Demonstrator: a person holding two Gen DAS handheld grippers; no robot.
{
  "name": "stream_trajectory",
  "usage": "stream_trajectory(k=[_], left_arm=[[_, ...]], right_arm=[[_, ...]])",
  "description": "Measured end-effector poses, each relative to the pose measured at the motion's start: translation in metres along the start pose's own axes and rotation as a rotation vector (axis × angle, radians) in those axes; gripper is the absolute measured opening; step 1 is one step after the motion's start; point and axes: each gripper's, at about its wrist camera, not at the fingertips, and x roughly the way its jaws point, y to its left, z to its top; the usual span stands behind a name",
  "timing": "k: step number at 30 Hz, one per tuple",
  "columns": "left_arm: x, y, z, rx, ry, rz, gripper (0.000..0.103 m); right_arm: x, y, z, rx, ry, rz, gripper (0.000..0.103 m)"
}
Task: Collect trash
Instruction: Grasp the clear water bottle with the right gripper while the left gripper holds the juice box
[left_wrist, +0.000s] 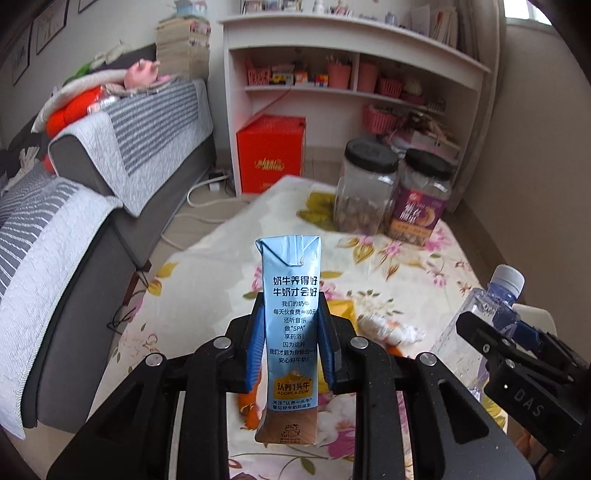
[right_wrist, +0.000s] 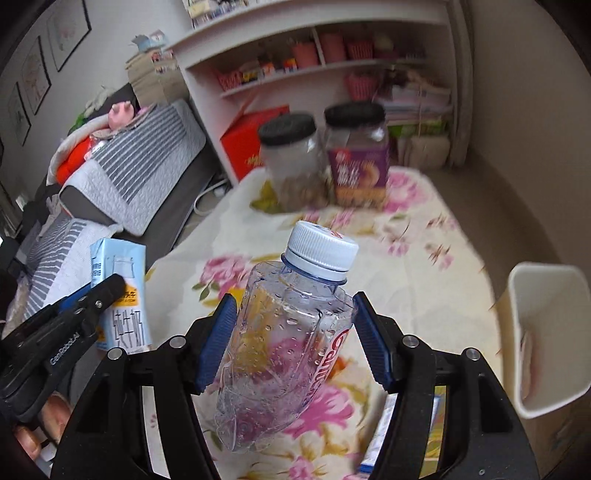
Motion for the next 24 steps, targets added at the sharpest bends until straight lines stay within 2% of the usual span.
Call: stream_trajectory(k=[5, 14, 24], left_arm=[[-0.010, -0.016, 0.001, 0.017, -0.037, -0.004, 0.026], [-0.016, -0.050, 0.002, 0.054, -0.072, -0.023, 0.026], [-0.016, -0.089, 0.000, 0.094, -0.075, -0.060, 0.026]], right_arm=[[-0.017, -0.010, 0.005, -0.037, -0.074, -0.044, 0.061], [-0.039, -0.030, 0.007, -0.066, -0.151, -0.115, 0.061], [-0.060, -0.071, 0.007, -0.055, -0.197, -0.191, 0.061]])
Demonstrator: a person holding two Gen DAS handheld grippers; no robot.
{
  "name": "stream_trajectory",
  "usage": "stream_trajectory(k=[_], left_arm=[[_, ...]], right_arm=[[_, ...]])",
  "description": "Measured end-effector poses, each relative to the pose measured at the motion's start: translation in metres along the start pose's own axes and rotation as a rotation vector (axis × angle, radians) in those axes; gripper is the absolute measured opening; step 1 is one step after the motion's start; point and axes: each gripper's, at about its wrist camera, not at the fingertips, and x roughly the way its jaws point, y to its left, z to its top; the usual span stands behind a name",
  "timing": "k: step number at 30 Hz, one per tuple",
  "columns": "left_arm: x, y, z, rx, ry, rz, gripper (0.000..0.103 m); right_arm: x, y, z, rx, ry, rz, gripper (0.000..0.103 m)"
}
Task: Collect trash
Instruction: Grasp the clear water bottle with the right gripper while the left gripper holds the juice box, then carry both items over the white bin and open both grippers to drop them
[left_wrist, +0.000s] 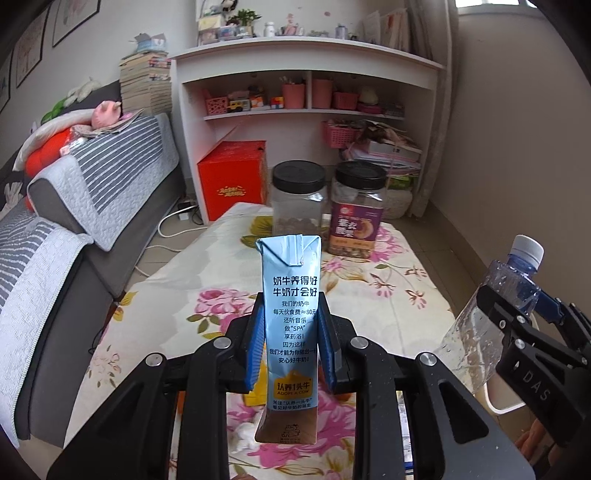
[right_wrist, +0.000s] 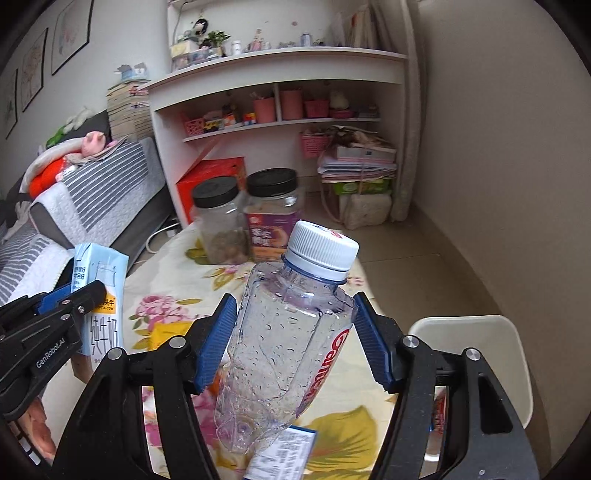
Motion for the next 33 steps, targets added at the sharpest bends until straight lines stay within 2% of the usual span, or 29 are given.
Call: stream_trajectory(k=[10, 16, 26, 30, 33], left_arm=[[0.003, -0.042, 0.001, 0.036, 0.000, -0.057, 0.026], [0.006, -0.072, -0.001, 0.065, 0.007, -0.090, 0.026], [0.006, -0.135, 0.000, 0.117, 0.011, -0.171, 0.026], [0.007, -0.165, 0.000, 0.131, 0.025, -0.217, 0.026], [0.008, -0.189, -0.003, 0.158, 0.028, -0.240, 0.026]], right_arm=[[-0.012, -0.057, -0.004, 0.007, -0.028, -0.121, 0.061], [-0.020, -0.098, -0.008, 0.014, -0.047, -0.225, 0.061], [-0.021, -0.165, -0.014, 0.045, -0.016, -0.368, 0.063], [-0.027, -0.185, -0.016, 0.073, -0.015, -0.422, 0.080], [-0.034, -0.201, -0.017, 0.092, -0.021, -0.452, 0.082]])
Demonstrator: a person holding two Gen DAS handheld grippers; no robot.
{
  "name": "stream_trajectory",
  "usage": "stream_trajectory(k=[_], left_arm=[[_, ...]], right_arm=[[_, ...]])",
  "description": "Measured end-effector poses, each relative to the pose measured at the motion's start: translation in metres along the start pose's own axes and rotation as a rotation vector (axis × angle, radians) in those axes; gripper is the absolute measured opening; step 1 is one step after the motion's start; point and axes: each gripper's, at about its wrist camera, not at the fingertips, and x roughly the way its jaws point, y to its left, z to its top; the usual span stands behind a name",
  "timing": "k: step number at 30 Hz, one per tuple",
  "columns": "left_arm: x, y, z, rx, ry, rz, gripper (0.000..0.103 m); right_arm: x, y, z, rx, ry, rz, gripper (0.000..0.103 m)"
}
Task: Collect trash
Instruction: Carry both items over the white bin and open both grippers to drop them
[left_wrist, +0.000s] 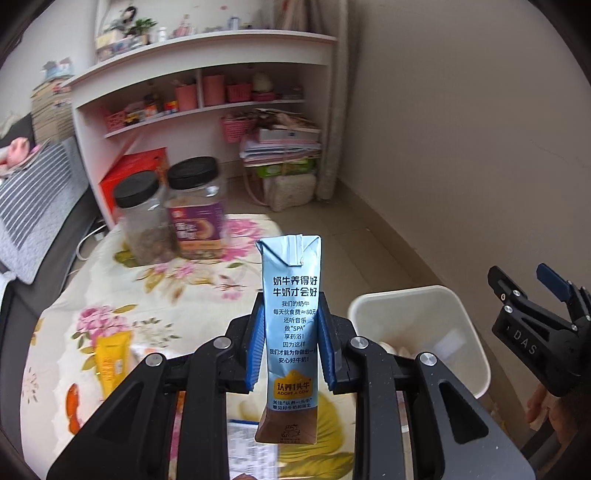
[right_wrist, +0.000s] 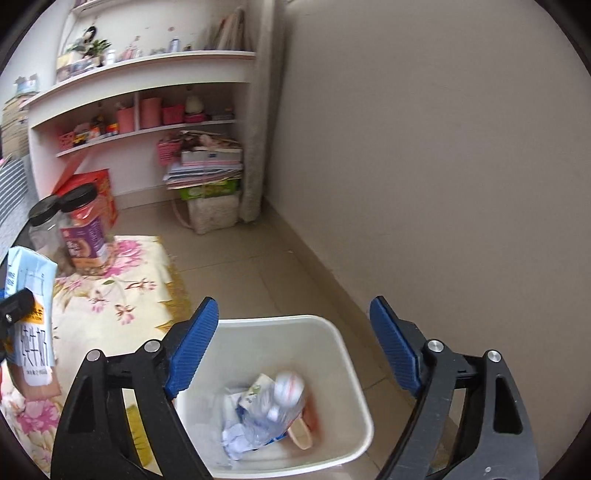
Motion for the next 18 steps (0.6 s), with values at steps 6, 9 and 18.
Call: stream_trajectory(k=[6, 9, 18], left_arm=[[0.018, -0.035, 0.001, 0.003, 0.043, -0.051, 0.026], [0.030, -0.054, 0.001, -0.007, 0.075, -0.087, 0.026], [0.048, -0.102, 0.003, 0.031, 0.123, -0.150, 0.026]], right_arm=[[0.002, -0.031, -0.002, 0.041, 0.013, -0.038, 0.085], [0.004, -0.045, -0.004, 0.063, 0.027, -0.063, 0.088], [0.011, -0.078, -0.002, 0.137, 0.050, -0.107, 0.090]])
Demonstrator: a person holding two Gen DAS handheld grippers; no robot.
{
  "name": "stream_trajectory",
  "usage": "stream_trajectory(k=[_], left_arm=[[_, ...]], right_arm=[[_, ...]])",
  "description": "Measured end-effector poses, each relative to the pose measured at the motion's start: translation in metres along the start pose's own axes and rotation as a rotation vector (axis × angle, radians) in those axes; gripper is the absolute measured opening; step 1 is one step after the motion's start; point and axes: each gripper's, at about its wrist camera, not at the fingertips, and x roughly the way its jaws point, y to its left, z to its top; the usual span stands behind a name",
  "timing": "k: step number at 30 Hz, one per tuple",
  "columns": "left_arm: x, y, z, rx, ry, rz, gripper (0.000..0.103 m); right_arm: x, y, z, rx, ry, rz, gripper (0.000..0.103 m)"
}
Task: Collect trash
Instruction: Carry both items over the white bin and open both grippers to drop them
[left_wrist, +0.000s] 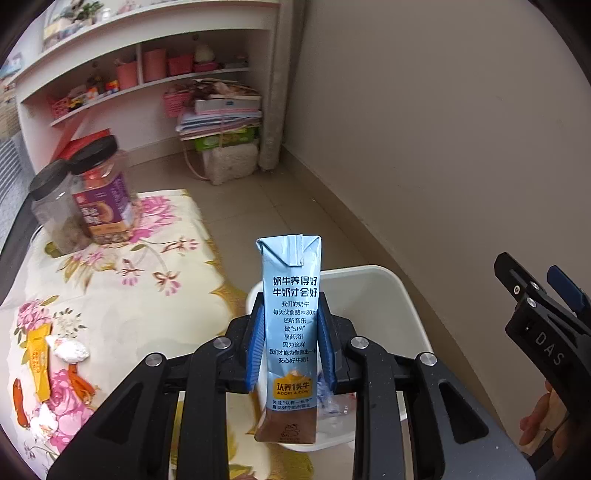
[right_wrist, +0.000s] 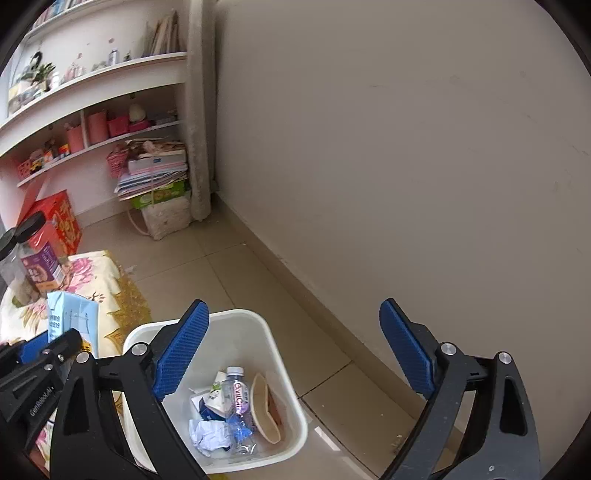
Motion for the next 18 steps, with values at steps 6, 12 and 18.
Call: stream_trajectory(k=[6, 12, 18], left_arm=[[0.000, -0.016, 0.003, 0.031, 0.006, -0.019, 0.042], [-0.009, -0.017, 0.002, 0.054, -0.019, 0.007, 0.045], [-0.022, -0.009, 0.006, 0.076, -0.070, 0.065, 0.054]], right_arm=[[-0.001, -0.016, 0.000, 0.043, -0.003, -0.037, 0.095], [-0.007, -0.016, -0.002, 0.040, -0.034, -0.065, 0.096], [-0.020, 0.000, -0.005, 0.013, -0.091, -0.095, 0.096]])
